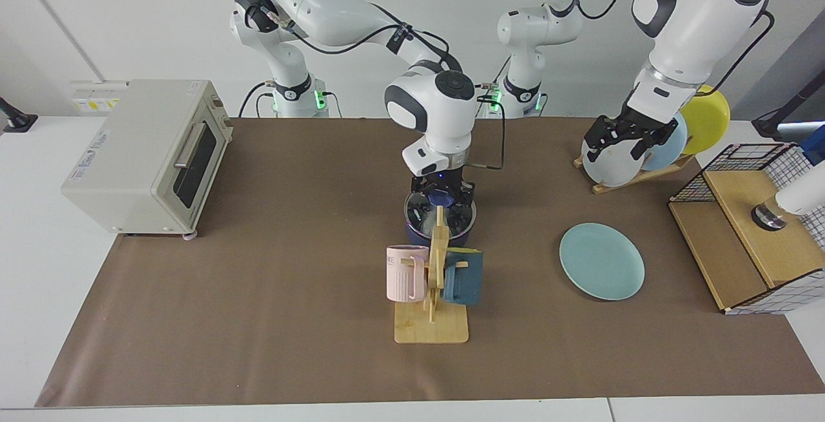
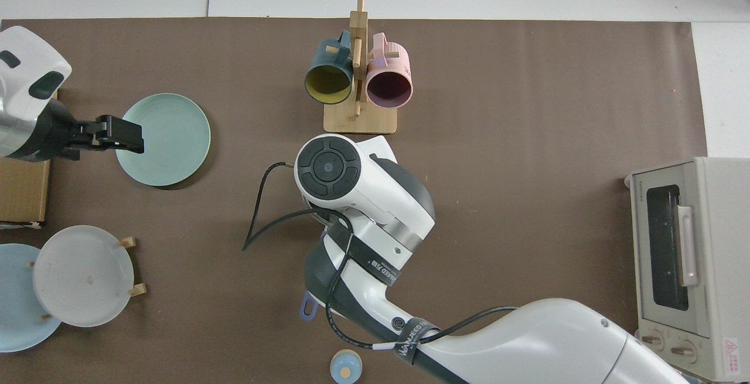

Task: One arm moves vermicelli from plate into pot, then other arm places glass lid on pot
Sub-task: 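Carry the glass lid over the pot with the right gripper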

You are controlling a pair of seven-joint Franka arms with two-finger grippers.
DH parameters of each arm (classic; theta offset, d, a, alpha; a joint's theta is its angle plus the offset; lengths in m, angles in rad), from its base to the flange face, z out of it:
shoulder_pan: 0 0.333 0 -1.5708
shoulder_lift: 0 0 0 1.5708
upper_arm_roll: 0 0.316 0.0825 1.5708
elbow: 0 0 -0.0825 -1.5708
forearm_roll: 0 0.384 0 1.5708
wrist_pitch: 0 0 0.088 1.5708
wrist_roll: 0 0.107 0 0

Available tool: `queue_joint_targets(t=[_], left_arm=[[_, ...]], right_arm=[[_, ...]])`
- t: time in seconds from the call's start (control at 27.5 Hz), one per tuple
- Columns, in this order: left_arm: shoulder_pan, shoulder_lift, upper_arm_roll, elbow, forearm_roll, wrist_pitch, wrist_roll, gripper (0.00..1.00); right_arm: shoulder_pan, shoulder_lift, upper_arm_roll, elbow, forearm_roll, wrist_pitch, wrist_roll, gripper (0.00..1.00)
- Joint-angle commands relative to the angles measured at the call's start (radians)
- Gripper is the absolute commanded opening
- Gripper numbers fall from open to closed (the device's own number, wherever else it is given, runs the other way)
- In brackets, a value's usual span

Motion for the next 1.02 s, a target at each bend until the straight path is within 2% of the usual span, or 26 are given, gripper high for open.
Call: queue_joint_targets(t=[0.0, 0.11, 0.36, 0.73, 0.98], left_arm=[[-0.002, -0.021, 0.005, -0.007, -0.01, -0.005, -0.003, 1.0], [-0.002, -0.022, 0.005, -0.007, -0.01, -0.005, -0.003, 1.0], [-0.002, -0.022, 0.003, -0.007, -0.011, -0.005, -0.003, 1.0], [-0.002, -0.022, 0.003, -0.007, -0.01, -0.005, -0.003, 1.0], [-0.002, -0.022, 0.003, -0.007, -0.01, -0.005, -0.005, 1.0]], right_arm=[[-0.011, 0.032, 0.018, 0.013, 0.01, 0.03, 0.033, 0.0], [-0.016, 0.04, 0.018, 0.013, 0.033, 0.03, 0.031, 0.0], [-0.014, 0.055, 0.018, 0.015, 0.033, 0.025, 0.03, 0.0], [-0.01, 0.058, 0.018, 0.029, 0.027, -0.032, 0.021, 0.0], [-0.016, 0.067, 0.019, 0.046, 0.051, -0.081, 0.015, 0.0]])
